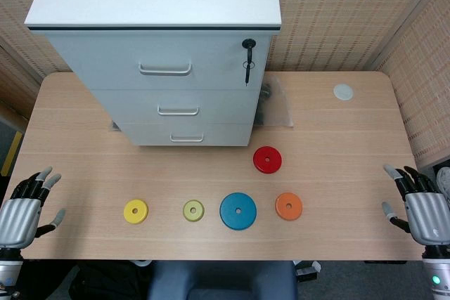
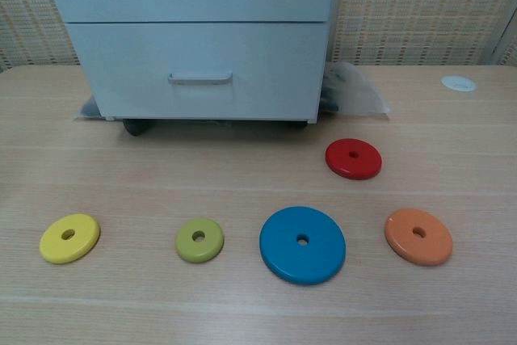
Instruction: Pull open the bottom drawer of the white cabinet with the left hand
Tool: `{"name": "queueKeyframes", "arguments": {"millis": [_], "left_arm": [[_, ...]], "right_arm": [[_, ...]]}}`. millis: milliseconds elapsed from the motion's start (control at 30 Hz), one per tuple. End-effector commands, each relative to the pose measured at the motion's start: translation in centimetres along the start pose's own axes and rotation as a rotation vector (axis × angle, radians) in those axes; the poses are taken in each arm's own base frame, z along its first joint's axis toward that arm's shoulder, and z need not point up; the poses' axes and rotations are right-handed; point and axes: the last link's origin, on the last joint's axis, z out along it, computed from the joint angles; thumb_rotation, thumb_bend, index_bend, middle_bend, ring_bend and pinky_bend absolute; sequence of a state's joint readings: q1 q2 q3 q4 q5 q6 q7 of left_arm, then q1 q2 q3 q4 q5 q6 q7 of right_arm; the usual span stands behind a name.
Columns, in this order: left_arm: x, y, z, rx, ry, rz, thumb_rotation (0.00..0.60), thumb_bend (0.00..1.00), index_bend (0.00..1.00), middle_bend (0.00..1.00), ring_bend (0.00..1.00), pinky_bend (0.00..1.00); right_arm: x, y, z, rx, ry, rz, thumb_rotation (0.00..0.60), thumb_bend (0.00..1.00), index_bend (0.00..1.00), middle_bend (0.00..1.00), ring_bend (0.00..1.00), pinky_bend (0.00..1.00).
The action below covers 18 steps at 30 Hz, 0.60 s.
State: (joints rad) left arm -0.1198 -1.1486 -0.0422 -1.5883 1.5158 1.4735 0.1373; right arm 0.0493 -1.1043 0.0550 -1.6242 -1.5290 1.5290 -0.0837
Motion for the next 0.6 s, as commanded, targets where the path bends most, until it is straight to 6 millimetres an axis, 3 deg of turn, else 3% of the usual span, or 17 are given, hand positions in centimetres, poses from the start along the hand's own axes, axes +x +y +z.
{"name": "queueKeyframes", "arguments": {"millis": [33, 467, 600], "left_arm": [[-0.1, 0.1, 0.0, -0.005, 0.004, -0.006, 0.6, 0.3, 0.16, 0.08, 0.12, 0.16], [0.6, 1.0, 1.3, -0.088, 0.039, -0.054, 0.6, 0.3, 0.16, 0.11, 0.15, 0.16], [1.3, 2.3, 2.8, -0.167, 0.065, -0.087, 0.6, 0.3, 0.17, 0.19, 0.22, 0.26]], "right_arm": [[0.0, 0.0, -0.1, 0.002, 0.008, 0.001, 0.6, 0.27, 0.13, 0.23, 0.12, 0.18], [0.8, 0.3, -0.4, -0.001, 0.049, -0.003, 0.6, 0.27, 0.13, 0.23, 0.12, 0.18], [1.2, 0.4, -0.3, -0.002, 0.063, -0.01, 0.6, 0.27, 0.13, 0.23, 0.12, 0.18]]}}
